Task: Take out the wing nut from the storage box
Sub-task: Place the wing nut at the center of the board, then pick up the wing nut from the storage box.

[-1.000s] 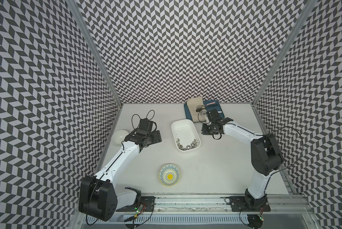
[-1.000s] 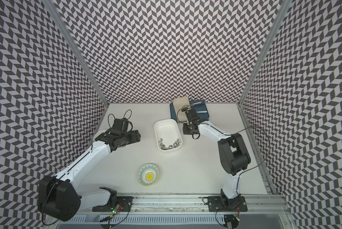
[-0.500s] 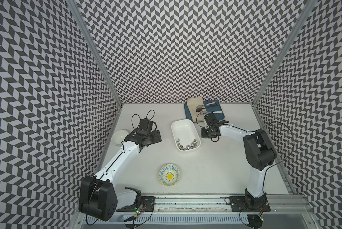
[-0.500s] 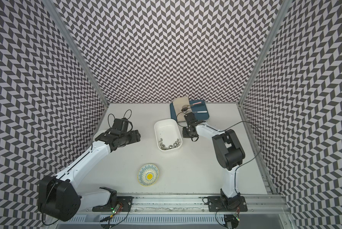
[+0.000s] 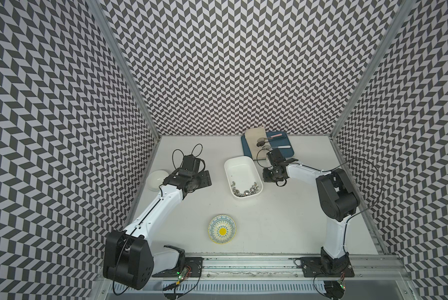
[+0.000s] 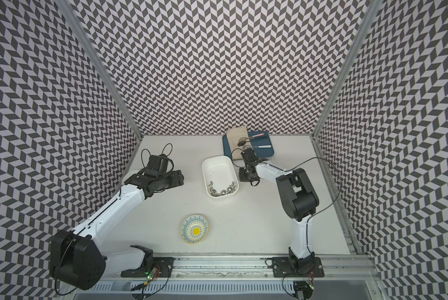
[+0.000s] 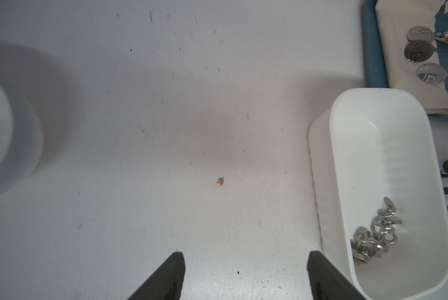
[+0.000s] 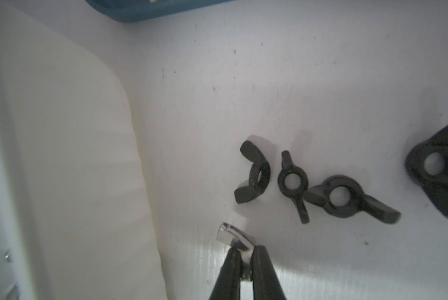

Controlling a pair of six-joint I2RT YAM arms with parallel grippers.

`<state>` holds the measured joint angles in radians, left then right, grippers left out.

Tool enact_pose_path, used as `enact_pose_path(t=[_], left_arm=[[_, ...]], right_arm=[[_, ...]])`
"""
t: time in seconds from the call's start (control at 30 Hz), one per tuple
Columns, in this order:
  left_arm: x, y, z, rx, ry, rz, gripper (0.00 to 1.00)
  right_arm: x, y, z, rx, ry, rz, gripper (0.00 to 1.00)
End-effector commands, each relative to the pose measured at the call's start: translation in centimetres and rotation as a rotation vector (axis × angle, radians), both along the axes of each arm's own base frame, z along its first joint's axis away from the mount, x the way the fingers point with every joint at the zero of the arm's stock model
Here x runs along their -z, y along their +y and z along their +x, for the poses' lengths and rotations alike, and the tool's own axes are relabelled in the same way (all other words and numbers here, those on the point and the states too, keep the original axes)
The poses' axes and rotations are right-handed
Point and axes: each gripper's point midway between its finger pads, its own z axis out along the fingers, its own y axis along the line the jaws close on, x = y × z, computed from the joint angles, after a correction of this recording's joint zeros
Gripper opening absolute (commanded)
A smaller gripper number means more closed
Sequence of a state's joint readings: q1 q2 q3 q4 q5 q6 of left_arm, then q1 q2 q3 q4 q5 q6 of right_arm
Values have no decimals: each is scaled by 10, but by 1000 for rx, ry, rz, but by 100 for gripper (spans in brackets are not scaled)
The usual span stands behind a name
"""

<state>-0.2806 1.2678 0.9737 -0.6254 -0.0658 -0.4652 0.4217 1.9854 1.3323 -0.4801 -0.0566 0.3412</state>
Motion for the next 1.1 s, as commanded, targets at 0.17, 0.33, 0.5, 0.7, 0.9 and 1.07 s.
enact_pose_path(t=[0.17, 0.33, 0.5, 0.7, 0.9, 1.07], left_arm=[[-19, 2, 7, -10, -42, -1, 79], [-22, 2, 8, -13, -48, -6, 78], [-17, 2, 7, -16, -39, -9, 78], [-12, 0, 7, -13, -27, -18, 78], [-13, -2, 9, -10, -26, -22, 78], [-13, -2, 8, -10, -27, -20, 78]], right_arm=[[-16, -3, 16, 18, -40, -3, 21], [-58, 6, 25, 0, -105, 49, 27], [-104, 29, 22, -65, -180, 114, 30], [-128, 88, -4, -217, -218, 170, 30], [-103, 151, -37, -324, -166, 197, 31], [-76, 168, -45, -301, -128, 199, 32]])
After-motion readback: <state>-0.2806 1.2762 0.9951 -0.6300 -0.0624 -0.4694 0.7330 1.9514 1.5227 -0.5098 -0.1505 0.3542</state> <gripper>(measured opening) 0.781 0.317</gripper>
